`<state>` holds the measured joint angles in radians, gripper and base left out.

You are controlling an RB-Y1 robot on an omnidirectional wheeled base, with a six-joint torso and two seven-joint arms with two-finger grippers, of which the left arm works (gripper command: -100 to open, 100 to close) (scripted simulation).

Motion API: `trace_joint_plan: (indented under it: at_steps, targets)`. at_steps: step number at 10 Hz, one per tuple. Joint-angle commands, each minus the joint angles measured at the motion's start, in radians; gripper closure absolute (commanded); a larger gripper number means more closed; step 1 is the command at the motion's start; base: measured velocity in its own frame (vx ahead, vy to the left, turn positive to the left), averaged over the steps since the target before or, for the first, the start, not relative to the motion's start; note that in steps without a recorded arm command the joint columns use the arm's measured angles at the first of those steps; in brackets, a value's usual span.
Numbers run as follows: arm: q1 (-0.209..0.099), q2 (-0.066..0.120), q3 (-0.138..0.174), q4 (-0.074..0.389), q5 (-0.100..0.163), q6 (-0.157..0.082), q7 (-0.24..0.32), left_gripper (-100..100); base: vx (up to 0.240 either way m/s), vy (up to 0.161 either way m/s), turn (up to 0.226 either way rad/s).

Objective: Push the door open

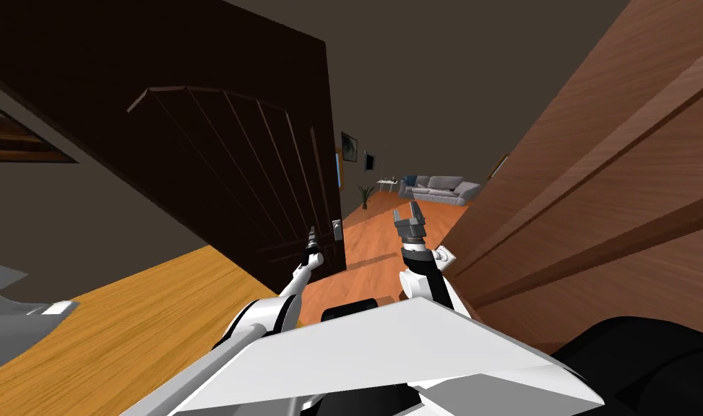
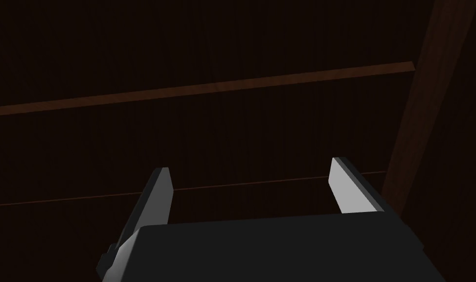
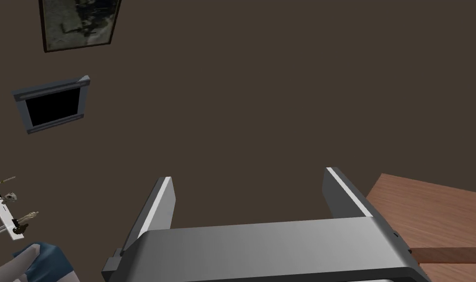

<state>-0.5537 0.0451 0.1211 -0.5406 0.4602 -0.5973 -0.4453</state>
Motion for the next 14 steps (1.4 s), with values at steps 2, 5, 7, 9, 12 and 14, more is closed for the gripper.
trace_joint_plan:
  at_steps: [2, 5, 7, 9, 12, 14]
  targets:
    - [-0.002, -0.011, -0.033, 0.004, -0.03, 0.014, 0.041, -100, -0.01, -0.011, 0.273]
    - [0.002, -0.024, -0.058, -0.005, -0.053, 0.03, 0.071, -100, -0.024, -0.04, 0.19]
    - [0.008, -0.045, -0.088, -0.014, -0.08, 0.048, 0.105, -100, -0.036, -0.078, 0.235]
    - [0.011, -0.063, -0.107, -0.02, -0.097, 0.06, 0.127, -100, -0.091, -0.15, 0.136]
    - [0.013, -0.08, -0.121, -0.025, -0.11, 0.069, 0.144, -100, -0.088, -0.169, 0.031]
    - [0.014, -0.084, -0.124, -0.026, -0.113, 0.071, 0.147, -100, -0.02, -0.061, 0.008]
